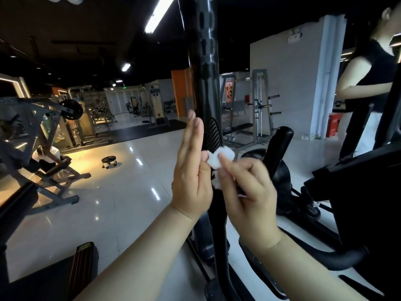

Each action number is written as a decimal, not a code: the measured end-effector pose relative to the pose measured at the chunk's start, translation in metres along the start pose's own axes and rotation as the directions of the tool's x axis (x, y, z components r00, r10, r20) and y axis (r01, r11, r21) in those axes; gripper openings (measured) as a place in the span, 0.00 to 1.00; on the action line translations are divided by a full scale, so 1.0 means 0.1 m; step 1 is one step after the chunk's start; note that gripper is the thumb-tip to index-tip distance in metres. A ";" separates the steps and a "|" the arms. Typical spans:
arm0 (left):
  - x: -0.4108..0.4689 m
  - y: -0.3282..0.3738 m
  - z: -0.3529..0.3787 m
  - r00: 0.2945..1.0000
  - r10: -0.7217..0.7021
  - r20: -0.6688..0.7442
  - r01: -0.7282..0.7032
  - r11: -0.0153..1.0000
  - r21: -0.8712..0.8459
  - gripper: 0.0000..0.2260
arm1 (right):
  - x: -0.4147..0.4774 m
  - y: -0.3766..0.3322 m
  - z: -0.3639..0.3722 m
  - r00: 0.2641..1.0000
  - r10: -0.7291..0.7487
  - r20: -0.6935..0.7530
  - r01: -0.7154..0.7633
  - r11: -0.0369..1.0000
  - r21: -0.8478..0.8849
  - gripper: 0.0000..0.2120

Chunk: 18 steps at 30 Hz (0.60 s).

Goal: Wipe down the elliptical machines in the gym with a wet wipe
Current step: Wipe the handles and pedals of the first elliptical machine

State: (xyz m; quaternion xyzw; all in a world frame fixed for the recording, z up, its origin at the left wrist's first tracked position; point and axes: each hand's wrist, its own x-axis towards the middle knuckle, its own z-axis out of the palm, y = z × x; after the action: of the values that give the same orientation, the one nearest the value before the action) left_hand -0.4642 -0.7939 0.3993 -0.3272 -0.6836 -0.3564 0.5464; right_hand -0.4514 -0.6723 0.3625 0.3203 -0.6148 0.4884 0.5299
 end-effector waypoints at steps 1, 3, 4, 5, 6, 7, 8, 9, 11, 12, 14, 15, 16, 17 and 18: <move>-0.02 0.00 0.00 1.000 -0.006 0.002 0.006 1.000 -0.008 0.22 | 0.11 -0.03 0.01 1.000 -0.003 -0.027 0.002 1.000 -0.024 0.13; -0.05 0.00 0.01 1.000 -0.016 -0.004 0.016 1.000 -0.017 0.21 | 0.25 -0.06 0.02 0.999 -0.007 -0.034 0.006 0.999 -0.041 0.13; -0.06 0.00 0.02 1.000 -0.019 -0.008 0.019 1.000 -0.019 0.21 | 0.26 -0.07 0.02 1.000 -0.016 -0.019 0.015 0.999 -0.042 0.13; -0.07 0.00 0.02 1.000 -0.020 -0.011 0.020 1.000 -0.020 0.21 | 0.21 -0.06 0.02 0.999 -0.034 -0.002 0.034 0.998 -0.049 0.14; -0.08 0.01 0.02 1.000 -0.020 -0.013 0.020 1.000 -0.019 0.21 | 0.12 -0.04 0.00 0.998 -0.055 0.018 0.056 0.996 -0.066 0.14; -0.09 0.01 0.02 1.000 -0.022 -0.012 0.022 1.000 -0.015 0.21 | 0.01 -0.01 -0.02 0.997 -0.067 0.035 0.070 0.994 -0.087 0.14; -0.09 0.02 0.02 1.000 -0.025 -0.010 0.025 1.000 -0.009 0.21 | -0.10 0.02 -0.04 0.997 -0.065 0.045 0.069 0.992 -0.103 0.13; -0.10 0.03 0.02 1.000 -0.028 -0.008 0.028 1.000 -0.005 0.21 | -0.19 0.05 -0.05 0.998 -0.050 0.046 0.055 0.993 -0.107 0.13; -0.11 0.04 0.02 0.999 -0.037 -0.015 0.037 0.999 -0.004 0.22 | -0.25 0.04 -0.07 0.999 -0.009 0.035 0.012 0.997 -0.078 0.12; -0.11 0.05 0.03 0.999 -0.041 -0.017 0.041 0.999 -0.006 0.23 | -0.21 0.02 -0.07 1.000 0.014 0.012 -0.014 0.998 -0.058 0.13; -0.10 0.07 0.03 0.999 -0.047 -0.017 0.046 0.999 -0.016 0.23 | -0.06 -0.07 -0.06 0.995 0.069 -0.068 -0.071 0.997 -0.038 0.13; -0.11 0.07 0.03 0.999 -0.048 -0.015 0.048 0.999 -0.024 0.23 | 0.02 -0.11 -0.04 0.991 0.086 -0.100 -0.090 0.995 -0.040 0.14; -0.11 0.07 0.03 0.999 -0.049 -0.013 0.048 0.998 -0.029 0.23 | 0.07 -0.13 -0.03 0.991 0.088 -0.103 -0.093 0.995 -0.039 0.15; -0.12 0.07 0.03 0.999 -0.046 -0.012 0.046 0.999 -0.026 0.22 | 0.09 -0.14 -0.01 0.995 0.073 -0.073 -0.075 0.997 -0.035 0.16; -0.13 0.07 0.03 0.999 -0.043 -0.010 0.042 0.999 -0.018 0.22 | 0.05 -0.14 0.01 0.999 0.042 -0.025 -0.042 0.999 -0.034 0.16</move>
State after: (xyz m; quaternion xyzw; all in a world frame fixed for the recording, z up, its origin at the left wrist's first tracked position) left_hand -0.4576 -0.7886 0.3868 -0.3155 -0.6843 -0.3756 0.5395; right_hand -0.4400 -0.6768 0.3707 0.2921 -0.6233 0.4926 0.5324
